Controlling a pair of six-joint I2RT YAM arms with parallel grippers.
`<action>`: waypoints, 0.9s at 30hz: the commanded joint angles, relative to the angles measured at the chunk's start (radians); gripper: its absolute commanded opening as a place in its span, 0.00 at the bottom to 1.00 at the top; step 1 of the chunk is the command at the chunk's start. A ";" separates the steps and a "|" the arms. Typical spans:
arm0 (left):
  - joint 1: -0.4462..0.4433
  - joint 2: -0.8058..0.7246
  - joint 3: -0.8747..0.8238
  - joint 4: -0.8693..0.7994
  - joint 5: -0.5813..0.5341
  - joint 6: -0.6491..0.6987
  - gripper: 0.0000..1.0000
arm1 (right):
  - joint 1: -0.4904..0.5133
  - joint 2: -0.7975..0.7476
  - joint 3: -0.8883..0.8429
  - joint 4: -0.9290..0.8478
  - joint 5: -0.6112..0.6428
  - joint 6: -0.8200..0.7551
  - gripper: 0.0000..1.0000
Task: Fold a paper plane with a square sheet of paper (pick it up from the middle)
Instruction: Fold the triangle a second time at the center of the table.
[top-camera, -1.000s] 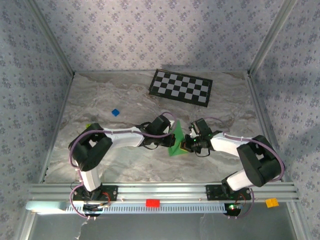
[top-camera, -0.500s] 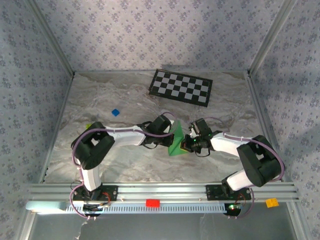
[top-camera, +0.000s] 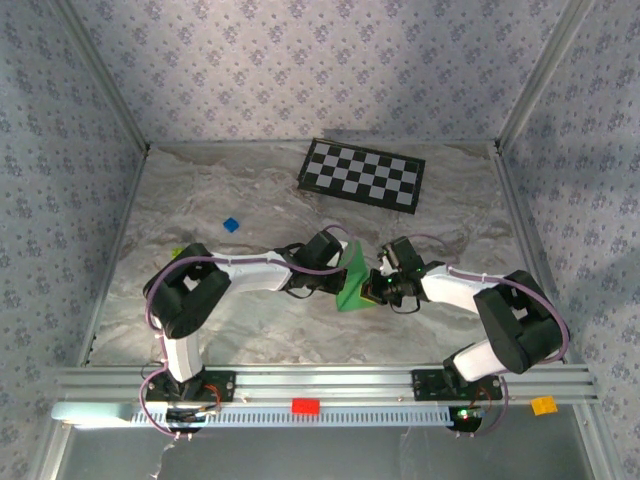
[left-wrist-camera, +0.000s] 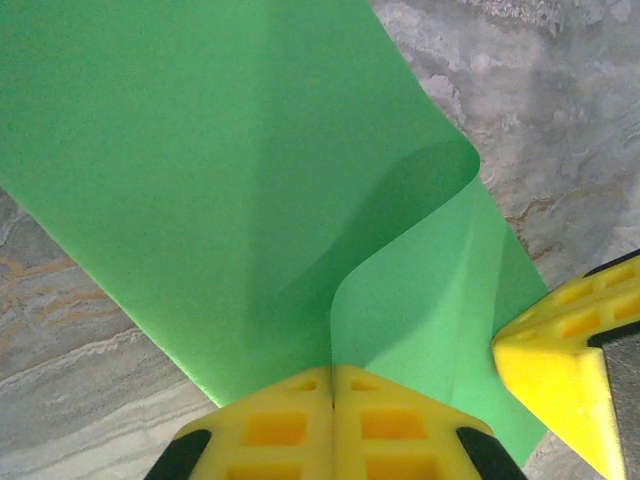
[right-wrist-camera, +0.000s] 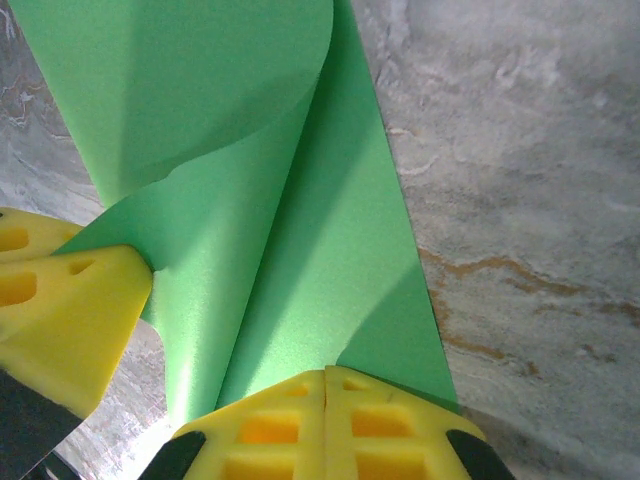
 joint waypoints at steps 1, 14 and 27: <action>0.004 0.005 0.006 -0.014 -0.011 0.006 0.04 | 0.005 0.021 0.001 -0.070 0.023 -0.019 0.05; 0.005 0.002 -0.004 -0.011 -0.037 0.001 0.04 | 0.005 0.021 0.001 -0.071 0.024 -0.022 0.05; 0.005 0.011 -0.011 -0.016 -0.031 -0.010 0.04 | 0.005 0.024 0.002 -0.072 0.024 -0.022 0.05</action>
